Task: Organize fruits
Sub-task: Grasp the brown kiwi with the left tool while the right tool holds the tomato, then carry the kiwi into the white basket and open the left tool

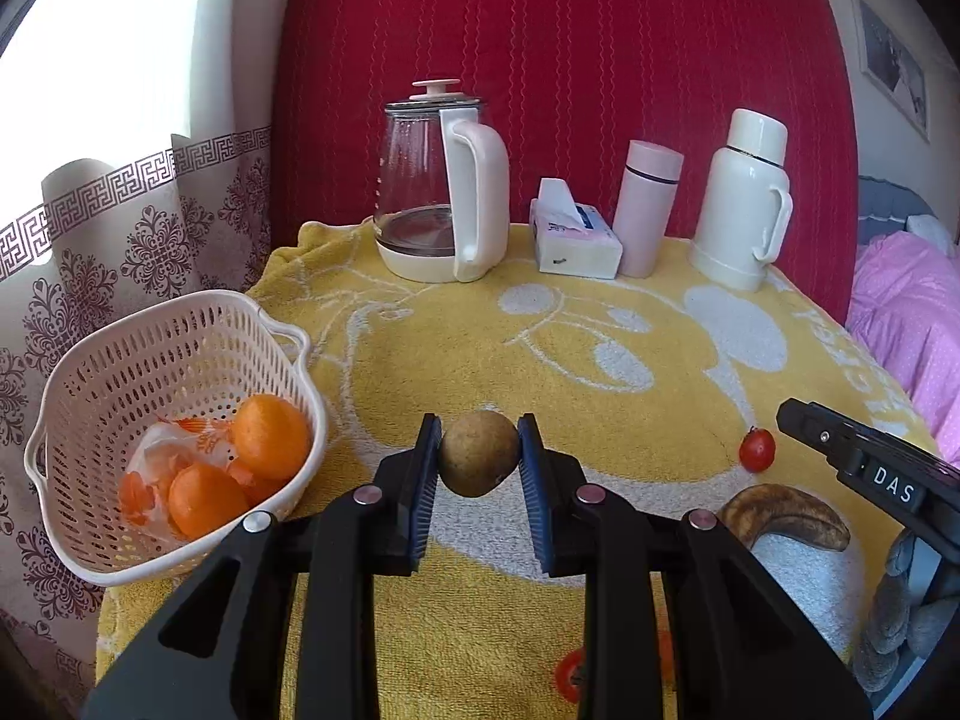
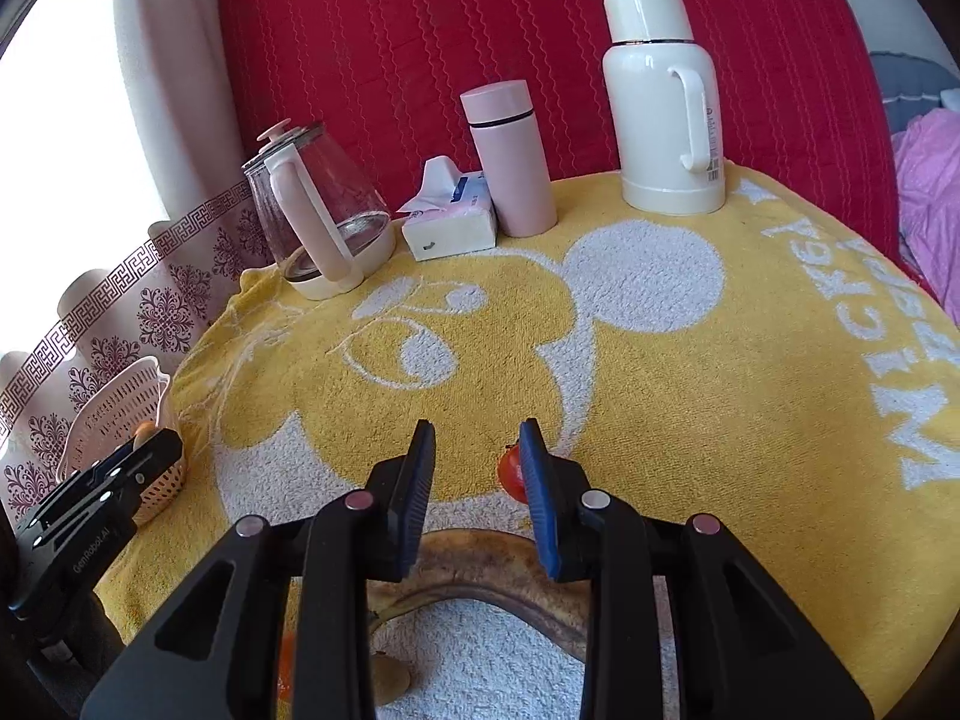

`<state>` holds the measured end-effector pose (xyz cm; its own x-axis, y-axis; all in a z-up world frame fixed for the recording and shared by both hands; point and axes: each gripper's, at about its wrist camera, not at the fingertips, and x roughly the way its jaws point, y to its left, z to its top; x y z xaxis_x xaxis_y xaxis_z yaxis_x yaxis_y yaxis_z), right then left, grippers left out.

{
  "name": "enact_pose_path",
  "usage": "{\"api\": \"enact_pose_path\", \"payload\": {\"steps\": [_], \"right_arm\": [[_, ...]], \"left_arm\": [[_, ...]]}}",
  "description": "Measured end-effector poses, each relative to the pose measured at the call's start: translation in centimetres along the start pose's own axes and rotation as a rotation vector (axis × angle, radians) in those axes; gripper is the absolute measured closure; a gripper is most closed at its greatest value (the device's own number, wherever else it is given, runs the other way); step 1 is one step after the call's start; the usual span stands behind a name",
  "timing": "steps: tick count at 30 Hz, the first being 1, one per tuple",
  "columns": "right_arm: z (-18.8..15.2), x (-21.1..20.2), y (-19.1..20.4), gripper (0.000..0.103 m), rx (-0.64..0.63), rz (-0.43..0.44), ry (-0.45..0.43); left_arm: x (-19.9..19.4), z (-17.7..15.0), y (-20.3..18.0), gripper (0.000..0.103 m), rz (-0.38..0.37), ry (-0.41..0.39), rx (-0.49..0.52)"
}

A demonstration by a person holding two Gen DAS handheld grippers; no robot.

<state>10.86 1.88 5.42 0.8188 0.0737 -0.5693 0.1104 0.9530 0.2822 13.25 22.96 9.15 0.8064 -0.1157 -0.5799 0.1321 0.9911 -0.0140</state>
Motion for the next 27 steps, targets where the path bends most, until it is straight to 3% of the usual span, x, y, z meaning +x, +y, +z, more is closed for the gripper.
{"api": "enact_pose_path", "payload": {"steps": [7, 9, 14, 17, 24, 27], "right_arm": [[0.0, 0.2, -0.4, 0.072, 0.009, -0.001, 0.011], [0.2, 0.5, -1.8, 0.062, 0.071, 0.0, 0.026], [0.5, 1.7, -6.6, 0.061, 0.292, 0.025, 0.086], [0.3, 2.3, -7.7, 0.061, 0.352, 0.041, 0.111], [0.4, 3.6, -4.5, 0.061, 0.214, 0.061, 0.131], [0.6, 4.9, -3.6, 0.061, 0.165, 0.005, 0.153]], "left_arm": [[-0.6, 0.8, 2.7, 0.076, 0.046, -0.005, -0.082], [-0.8, 0.9, 3.3, 0.076, 0.052, -0.006, -0.096], [-1.4, 1.4, 4.4, 0.076, 0.065, -0.025, -0.124], [-1.6, 1.7, 5.3, 0.076, 0.079, -0.031, -0.146], [-1.8, 2.2, 8.6, 0.076, 0.14, -0.042, -0.209], [-1.8, 2.3, 10.4, 0.076, 0.169, -0.047, -0.247]]}}
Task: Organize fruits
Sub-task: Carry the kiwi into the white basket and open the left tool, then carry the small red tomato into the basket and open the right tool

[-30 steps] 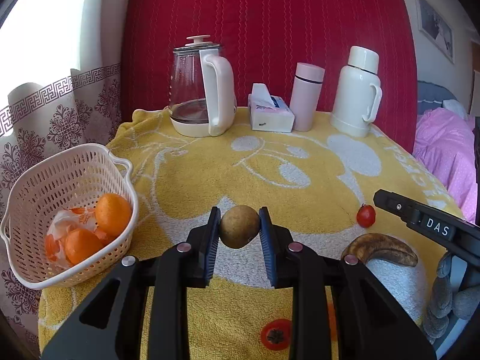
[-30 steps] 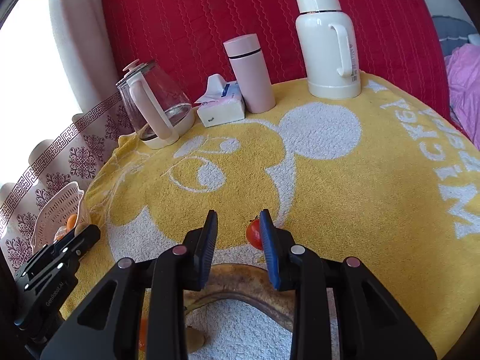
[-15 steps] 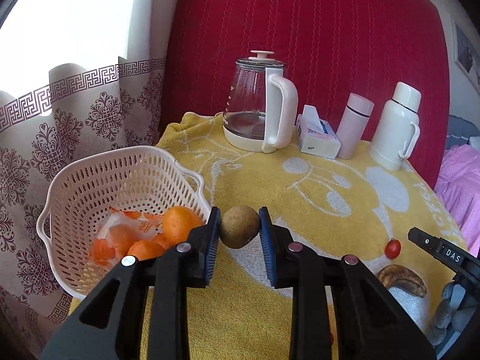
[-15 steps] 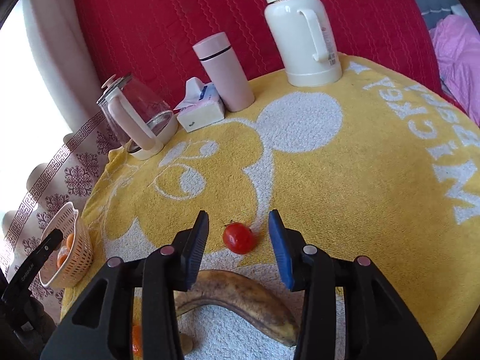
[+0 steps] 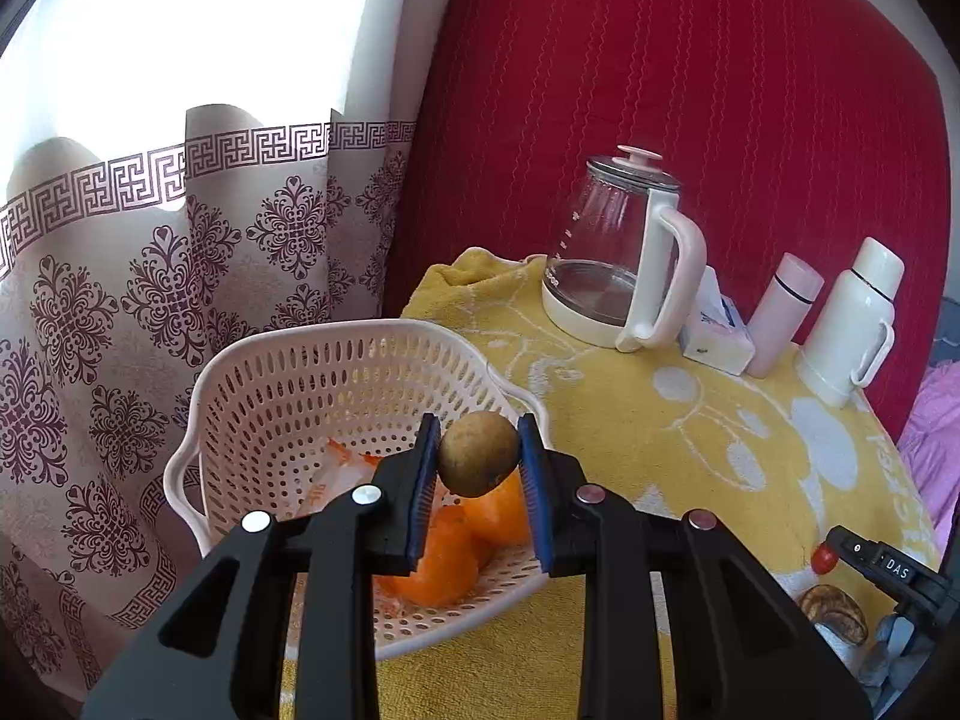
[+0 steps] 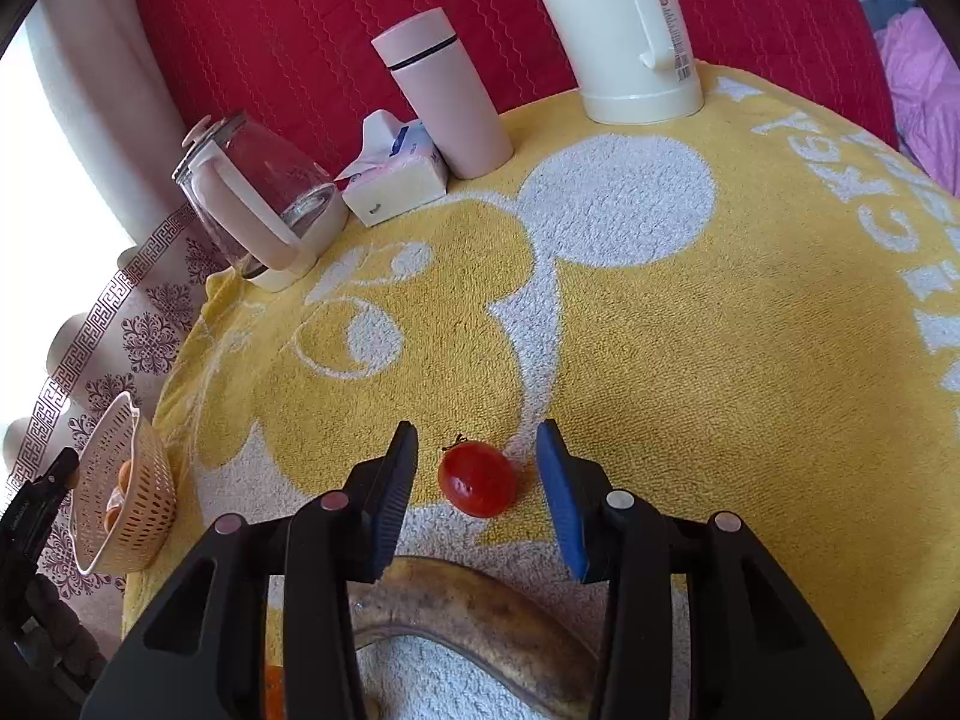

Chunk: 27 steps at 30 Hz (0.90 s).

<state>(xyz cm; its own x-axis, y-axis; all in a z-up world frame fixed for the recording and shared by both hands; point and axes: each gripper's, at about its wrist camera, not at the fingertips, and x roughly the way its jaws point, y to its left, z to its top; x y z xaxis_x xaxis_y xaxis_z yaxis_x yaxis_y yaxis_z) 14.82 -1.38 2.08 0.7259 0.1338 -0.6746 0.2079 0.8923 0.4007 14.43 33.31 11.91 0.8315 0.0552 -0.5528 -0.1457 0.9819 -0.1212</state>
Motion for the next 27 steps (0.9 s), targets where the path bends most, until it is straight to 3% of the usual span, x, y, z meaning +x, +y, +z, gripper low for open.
{"api": "enact_pose_path", "payload": {"steps": [2, 4, 5, 6, 14, 21, 27], "right_arm": [[0.1, 0.7, 0.2, 0.061, -0.016, -0.035, 0.017], [0.1, 0.9, 0.4, 0.061, -0.033, -0.037, 0.025], [0.0, 0.9, 0.6, 0.062, -0.048, -0.043, 0.029], [-0.1, 1.0, 0.9, 0.062, -0.065, -0.05, 0.033], [-0.6, 0.7, 1.8, 0.074, -0.125, -0.051, 0.028], [-0.3, -1.1, 0.7, 0.075, -0.032, 0.101, 0.006], [-0.4, -2.1, 1.1, 0.075, -0.006, 0.176, 0.002]], "left_arm": [[0.3, 0.3, 1.2, 0.074, 0.021, 0.0, -0.024], [0.4, 0.5, 2.4, 0.053, 0.045, 0.001, -0.059], [0.5, 0.6, 3.0, 0.038, 0.057, -0.003, -0.08], [0.5, 0.8, 3.5, 0.037, 0.065, -0.008, -0.095], [0.2, 1.4, 5.9, 0.034, 0.096, -0.008, -0.155], [0.1, 1.4, 5.7, 0.033, 0.088, -0.009, -0.154], [-0.2, 1.5, 5.2, 0.033, 0.077, -0.013, -0.144]]}}
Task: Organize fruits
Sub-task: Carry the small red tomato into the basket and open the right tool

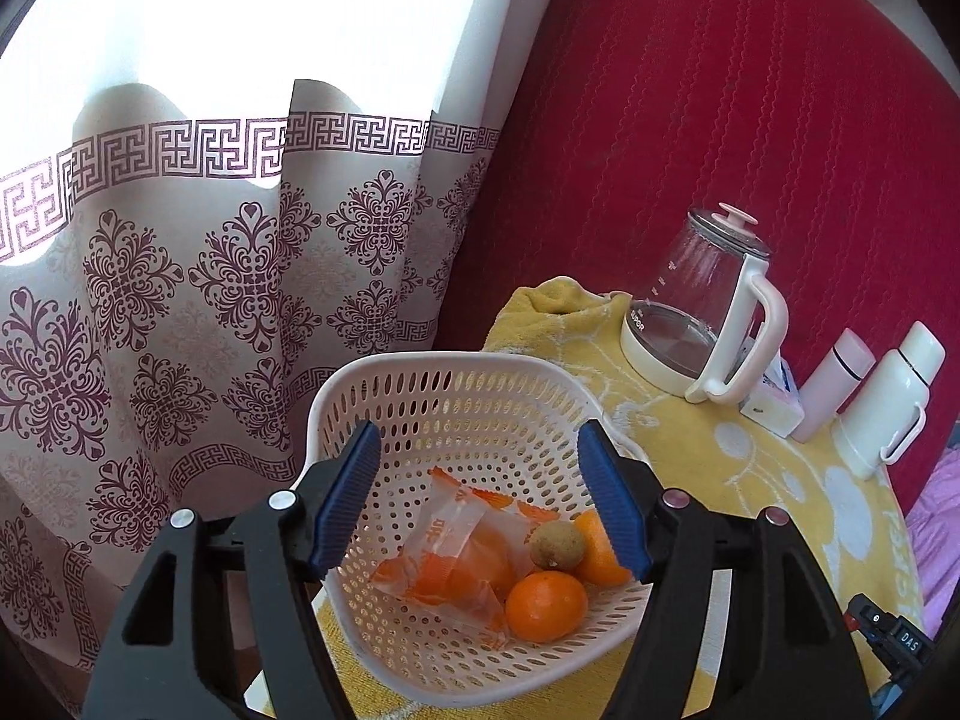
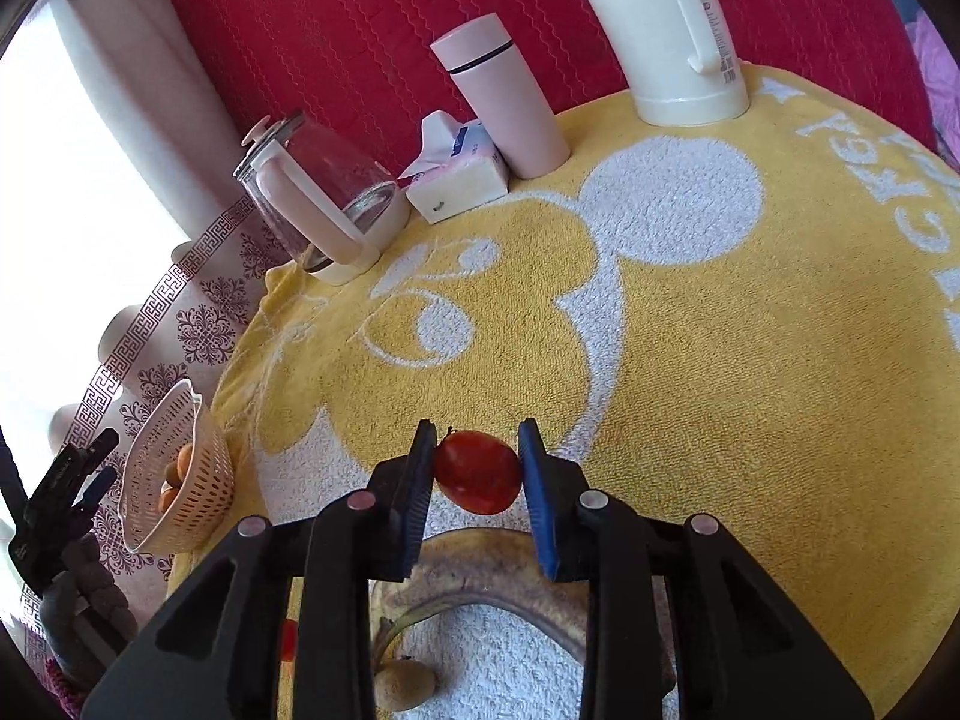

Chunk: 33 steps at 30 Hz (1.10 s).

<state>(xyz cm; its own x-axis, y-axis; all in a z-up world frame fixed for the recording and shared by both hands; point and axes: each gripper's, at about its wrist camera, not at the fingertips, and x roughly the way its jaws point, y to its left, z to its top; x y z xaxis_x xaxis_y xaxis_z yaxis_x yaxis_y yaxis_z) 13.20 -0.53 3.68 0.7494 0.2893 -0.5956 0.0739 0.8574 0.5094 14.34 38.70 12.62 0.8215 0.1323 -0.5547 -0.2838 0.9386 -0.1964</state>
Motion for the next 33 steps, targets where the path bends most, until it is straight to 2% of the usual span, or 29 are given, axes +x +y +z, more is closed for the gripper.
{"api": "enact_pose_path", "payload": {"steps": [8, 16, 22, 28, 32, 33], "right_arm": [[-0.3, -1.1, 3.2, 0.075, -0.017, 0.145, 0.026], [-0.7, -0.6, 8.2, 0.075, -0.078, 0.197, 0.069], [-0.8, 1.2, 15.2, 0.075, -0.188, 0.232, 0.112], [-1.7, 4.5, 22.8, 0.075, -0.324, 0.229, 0.137], [-1.4, 6.9, 26.5, 0.073, -0.355, 0.237, 0.142], [-1.4, 7.3, 27.1, 0.072, -0.359, 0.234, 0.143]], "left_arm": [[-0.6, 0.4, 0.3, 0.033, -0.019, -0.008, -0.019], [-1.3, 1.1, 1.2, 0.033, -0.043, -0.018, -0.051], [-2.1, 1.7, 2.1, 0.033, -0.067, -0.031, -0.084], [-2.7, 2.1, 3.1, 0.033, -0.083, -0.04, -0.124], [-2.8, 2.3, 3.4, 0.033, -0.097, -0.039, -0.138], [-2.8, 2.4, 3.6, 0.028, -0.102, -0.036, -0.146]]}}
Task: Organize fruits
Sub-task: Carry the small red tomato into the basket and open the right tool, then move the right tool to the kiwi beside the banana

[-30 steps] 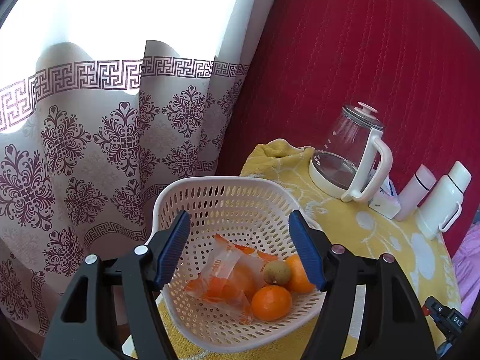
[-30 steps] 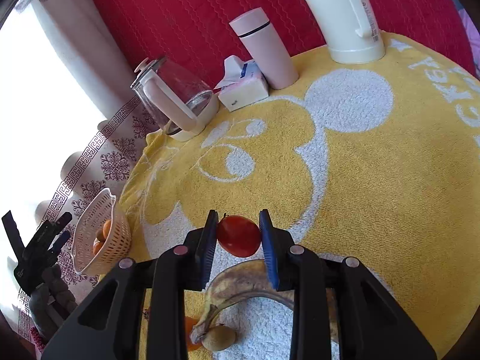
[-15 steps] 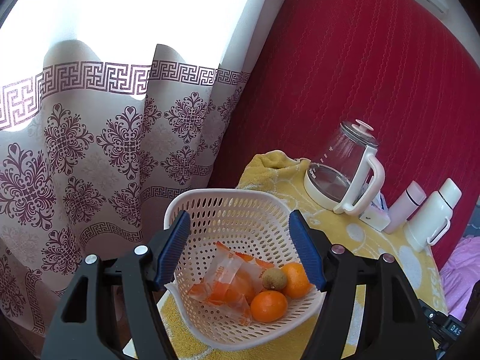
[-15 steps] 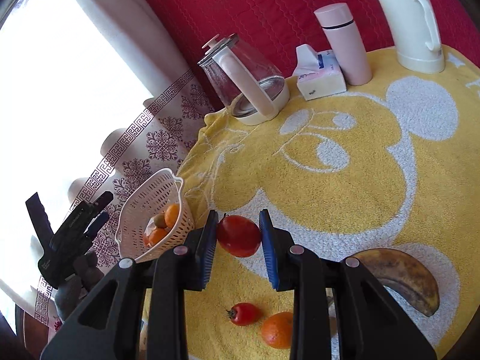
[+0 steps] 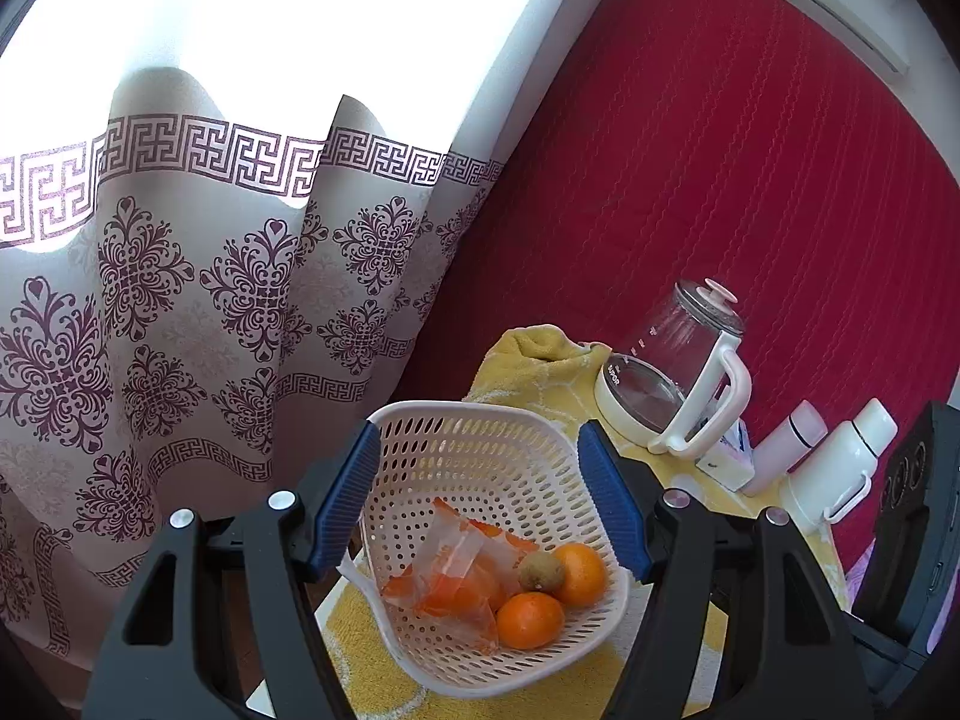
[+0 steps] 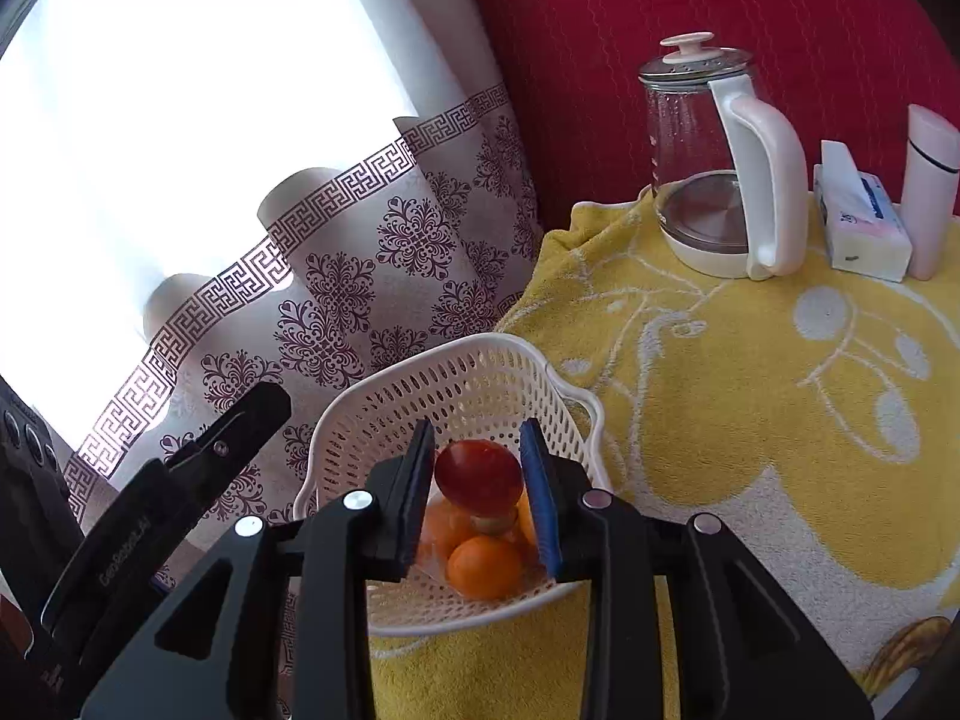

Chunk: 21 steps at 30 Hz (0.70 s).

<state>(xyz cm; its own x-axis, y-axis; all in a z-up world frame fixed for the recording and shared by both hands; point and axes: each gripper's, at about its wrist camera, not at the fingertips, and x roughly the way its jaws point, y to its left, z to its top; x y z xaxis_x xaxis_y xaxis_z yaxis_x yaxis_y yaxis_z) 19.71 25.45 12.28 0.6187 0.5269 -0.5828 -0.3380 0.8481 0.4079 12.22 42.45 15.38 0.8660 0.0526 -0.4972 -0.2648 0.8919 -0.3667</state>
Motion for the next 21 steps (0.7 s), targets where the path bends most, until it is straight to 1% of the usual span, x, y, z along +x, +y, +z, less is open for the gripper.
{"api": "enact_pose_path", "payload": {"steps": [1, 2, 3, 7, 8, 9, 15, 21], "right_arm": [[0.1, 0.4, 0.3, 0.07, -0.003, -0.005, 0.002], [0.1, 0.5, 0.4, 0.064, -0.001, -0.005, 0.002], [0.0, 0.6, 0.4, 0.059, 0.001, -0.005, 0.002], [-0.7, 0.1, -0.4, 0.058, 0.009, -0.037, -0.009], [-0.9, -0.3, -0.9, 0.057, 0.015, -0.047, -0.013], [-1.2, -0.6, -1.3, 0.055, 0.02, -0.062, -0.019], [-2.9, -4.1, -5.1, 0.053, 0.012, -0.175, -0.057], [-5.1, -8.2, -9.9, 0.053, 0.078, -0.249, -0.083]], "left_arm": [[0.0, 0.0, 0.2, 0.025, -0.006, 0.0, -0.01], [0.0, 0.1, 0.3, 0.021, -0.013, -0.002, -0.022], [0.0, 0.1, 0.4, 0.019, -0.019, -0.002, -0.031], [0.0, 0.0, 0.2, 0.014, -0.027, -0.003, -0.033], [0.0, 0.0, 0.0, 0.01, -0.025, -0.004, -0.029], [0.0, -0.1, -0.1, 0.009, -0.024, -0.006, -0.025], [-0.1, -0.4, -0.9, 0.008, -0.019, -0.008, -0.003], [0.0, -1.2, -2.5, 0.008, -0.032, 0.004, 0.043]]}}
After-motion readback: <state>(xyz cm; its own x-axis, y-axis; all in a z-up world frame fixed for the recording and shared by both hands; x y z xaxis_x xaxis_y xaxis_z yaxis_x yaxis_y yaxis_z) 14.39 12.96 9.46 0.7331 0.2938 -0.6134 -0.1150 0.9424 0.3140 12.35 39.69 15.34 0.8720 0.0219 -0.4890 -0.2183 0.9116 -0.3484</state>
